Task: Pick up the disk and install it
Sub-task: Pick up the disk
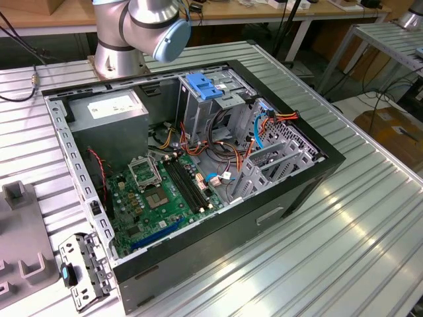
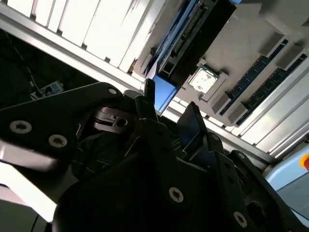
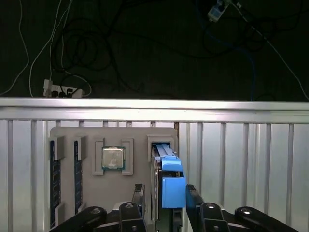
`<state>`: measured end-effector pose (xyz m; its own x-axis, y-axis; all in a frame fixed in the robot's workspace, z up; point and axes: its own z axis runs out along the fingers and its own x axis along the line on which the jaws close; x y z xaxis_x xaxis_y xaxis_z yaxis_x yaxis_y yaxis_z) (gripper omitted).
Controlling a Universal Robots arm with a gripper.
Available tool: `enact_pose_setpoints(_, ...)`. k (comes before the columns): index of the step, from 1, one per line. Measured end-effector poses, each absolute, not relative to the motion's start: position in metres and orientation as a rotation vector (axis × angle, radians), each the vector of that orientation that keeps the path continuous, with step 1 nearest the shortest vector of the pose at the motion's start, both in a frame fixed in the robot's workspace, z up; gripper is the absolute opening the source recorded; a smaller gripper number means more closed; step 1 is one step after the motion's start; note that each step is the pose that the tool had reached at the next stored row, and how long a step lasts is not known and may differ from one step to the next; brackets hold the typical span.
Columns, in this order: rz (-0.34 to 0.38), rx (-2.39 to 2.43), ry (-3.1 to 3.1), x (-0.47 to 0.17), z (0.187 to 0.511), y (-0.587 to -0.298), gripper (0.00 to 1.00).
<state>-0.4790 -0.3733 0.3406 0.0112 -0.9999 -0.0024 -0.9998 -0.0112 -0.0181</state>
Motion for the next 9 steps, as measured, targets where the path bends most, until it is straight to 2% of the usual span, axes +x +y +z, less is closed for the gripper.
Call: enact_pose_setpoints(9, -0.015, -2.226, 2.194, -0.48, 0.328, -0.368, 0.47)
